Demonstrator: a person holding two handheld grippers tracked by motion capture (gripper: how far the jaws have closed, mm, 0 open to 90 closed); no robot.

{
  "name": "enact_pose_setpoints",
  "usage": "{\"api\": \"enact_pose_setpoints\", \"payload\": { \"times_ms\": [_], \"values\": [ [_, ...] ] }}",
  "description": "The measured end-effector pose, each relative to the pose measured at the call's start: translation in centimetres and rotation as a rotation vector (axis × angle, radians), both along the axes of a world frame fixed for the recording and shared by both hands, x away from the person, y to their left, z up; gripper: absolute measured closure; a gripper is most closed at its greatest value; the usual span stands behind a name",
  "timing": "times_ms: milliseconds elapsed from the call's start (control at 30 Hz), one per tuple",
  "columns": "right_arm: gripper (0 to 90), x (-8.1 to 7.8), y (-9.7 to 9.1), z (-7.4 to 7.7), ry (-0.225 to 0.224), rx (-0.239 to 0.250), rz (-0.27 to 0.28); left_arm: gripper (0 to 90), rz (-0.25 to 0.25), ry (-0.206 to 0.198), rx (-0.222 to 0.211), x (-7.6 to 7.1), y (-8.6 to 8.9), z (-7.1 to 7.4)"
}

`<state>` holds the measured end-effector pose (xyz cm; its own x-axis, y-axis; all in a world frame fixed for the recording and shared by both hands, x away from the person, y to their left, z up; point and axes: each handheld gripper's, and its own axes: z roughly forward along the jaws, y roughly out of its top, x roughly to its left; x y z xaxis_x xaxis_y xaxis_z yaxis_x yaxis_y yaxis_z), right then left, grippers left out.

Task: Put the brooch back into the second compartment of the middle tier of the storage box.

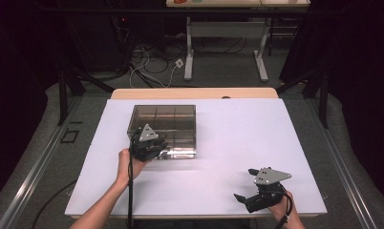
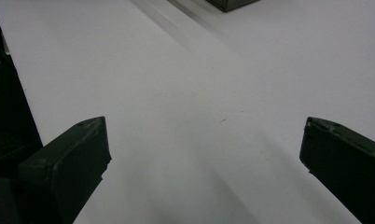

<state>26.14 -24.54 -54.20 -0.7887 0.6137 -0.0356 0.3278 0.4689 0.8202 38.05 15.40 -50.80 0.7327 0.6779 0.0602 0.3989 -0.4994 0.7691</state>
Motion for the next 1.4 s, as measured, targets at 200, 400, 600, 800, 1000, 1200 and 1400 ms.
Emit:
{"api": "enact_pose_setpoints", "payload": {
  "times_ms": [200, 400, 600, 800, 1000, 1200, 1400],
  "values": [
    [1.0, 0.03, 0.0, 0.0, -0.002, -0.002, 0.005, 76.3, -0.007, 0.0, 0.002, 0.05, -0.08, -0.2],
    [1.0, 0.01, -0.02, 0.01, -0.008, 0.002, 0.0, 76.3, -0.009, 0.004, 0.0, 0.06, -0.11, -0.32],
    [1.0, -0.03, 0.0, 0.01, -0.005, 0.004, -0.004, 76.3, -0.01, 0.007, 0.004, 0.09, -0.15, -0.38],
    [1.0, -0.03, -0.03, 0.04, -0.008, 0.002, -0.001, 76.2, -0.014, 0.008, 0.003, 0.07, -0.25, -0.49],
    [1.0, -0.03, -0.05, 0.06, -0.009, 0.001, -0.001, 76.2, -0.019, 0.017, 0.014, 0.1, -0.37, -0.73],
    [1.0, -0.03, -0.04, 0.06, -0.009, 0.001, 0.001, 76.2, -0.02, 0.022, 0.019, 0.14, -0.49, -0.9],
    [1.0, -0.01, -0.04, 0.06, -0.01, 0.0, 0.003, 76.1, -0.021, 0.023, 0.015, 0.17, -0.49, -0.96]
  ]
}}
